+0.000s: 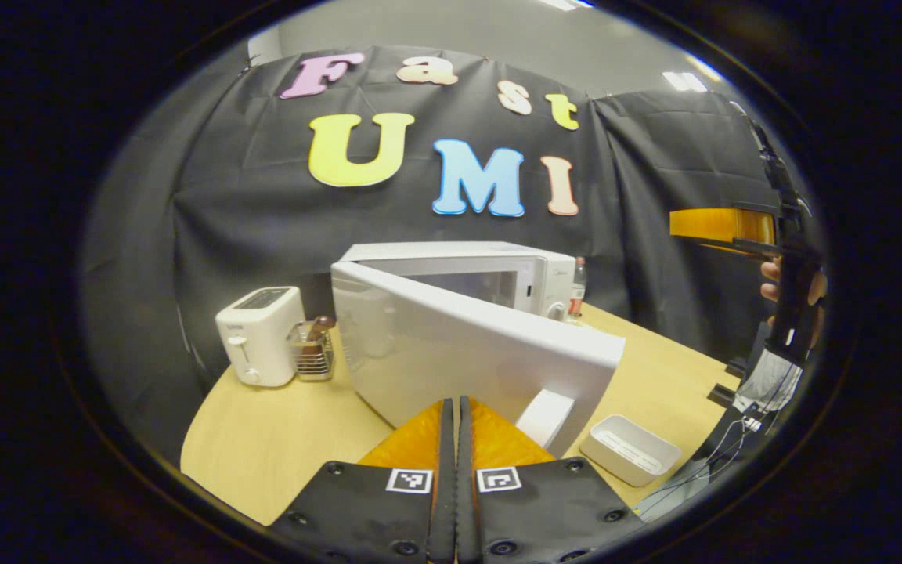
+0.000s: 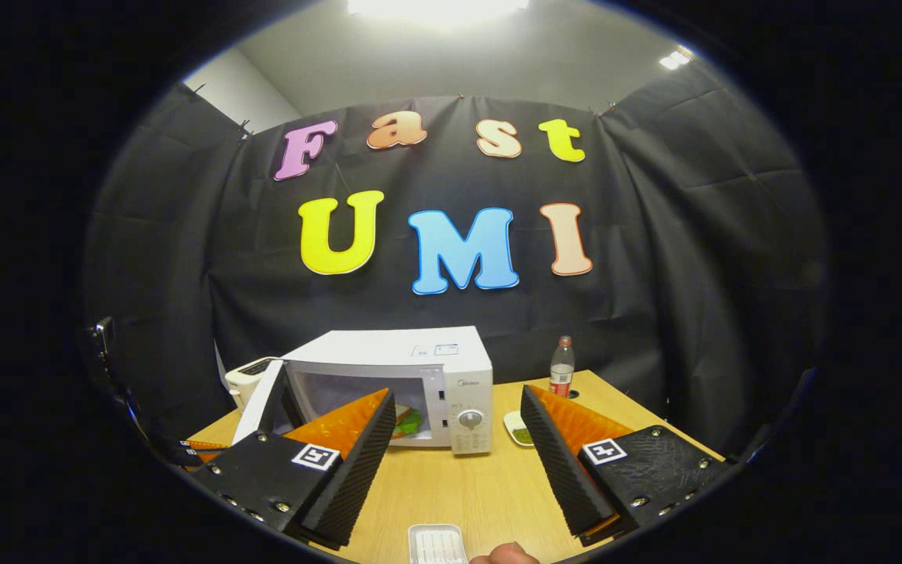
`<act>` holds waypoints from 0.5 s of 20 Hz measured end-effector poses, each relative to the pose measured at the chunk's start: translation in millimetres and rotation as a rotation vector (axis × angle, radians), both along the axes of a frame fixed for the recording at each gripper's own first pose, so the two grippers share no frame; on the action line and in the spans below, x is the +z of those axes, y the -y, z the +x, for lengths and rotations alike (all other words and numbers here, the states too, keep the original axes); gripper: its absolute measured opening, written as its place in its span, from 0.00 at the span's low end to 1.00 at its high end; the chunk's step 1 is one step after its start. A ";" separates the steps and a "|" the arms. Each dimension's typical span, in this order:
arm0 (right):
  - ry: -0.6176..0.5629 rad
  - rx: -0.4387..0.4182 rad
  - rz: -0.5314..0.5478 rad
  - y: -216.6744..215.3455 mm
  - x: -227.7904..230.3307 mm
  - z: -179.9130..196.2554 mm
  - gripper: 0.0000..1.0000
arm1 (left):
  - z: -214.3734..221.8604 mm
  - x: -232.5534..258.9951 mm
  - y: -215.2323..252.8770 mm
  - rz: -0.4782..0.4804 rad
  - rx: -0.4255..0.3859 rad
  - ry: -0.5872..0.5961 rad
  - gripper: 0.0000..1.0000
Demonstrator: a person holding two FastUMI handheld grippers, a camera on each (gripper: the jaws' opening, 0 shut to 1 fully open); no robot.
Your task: Open the microwave oven with the left hand, put the food in, and close the microwave oven.
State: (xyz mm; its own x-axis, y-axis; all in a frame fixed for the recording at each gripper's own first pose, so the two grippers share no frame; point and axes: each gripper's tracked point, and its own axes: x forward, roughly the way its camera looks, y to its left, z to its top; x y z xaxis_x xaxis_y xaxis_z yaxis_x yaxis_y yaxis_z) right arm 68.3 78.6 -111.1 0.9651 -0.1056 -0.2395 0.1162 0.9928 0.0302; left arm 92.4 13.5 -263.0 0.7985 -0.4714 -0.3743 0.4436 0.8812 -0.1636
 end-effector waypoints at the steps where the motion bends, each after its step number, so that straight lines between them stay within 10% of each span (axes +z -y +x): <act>1: -0.007 -0.015 -0.004 5.0 -0.8 -1.6 0.97 | 4.8 -0.7 10.4 -0.006 -0.024 0.001 0.07; 10: -0.038 -0.167 -0.034 52.3 -1.9 -31.5 0.97 | 55.5 0.0 76.7 -0.071 -0.107 0.012 0.07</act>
State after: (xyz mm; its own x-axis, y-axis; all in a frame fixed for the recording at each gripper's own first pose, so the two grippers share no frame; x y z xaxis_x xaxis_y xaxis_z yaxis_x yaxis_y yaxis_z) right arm 36.8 26.3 -113.0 0.9237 -0.2727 -0.2689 0.2804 0.9598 -0.0102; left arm 147.9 -63.2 -263.0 0.7464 -0.5790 -0.3281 0.5366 0.8152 -0.2180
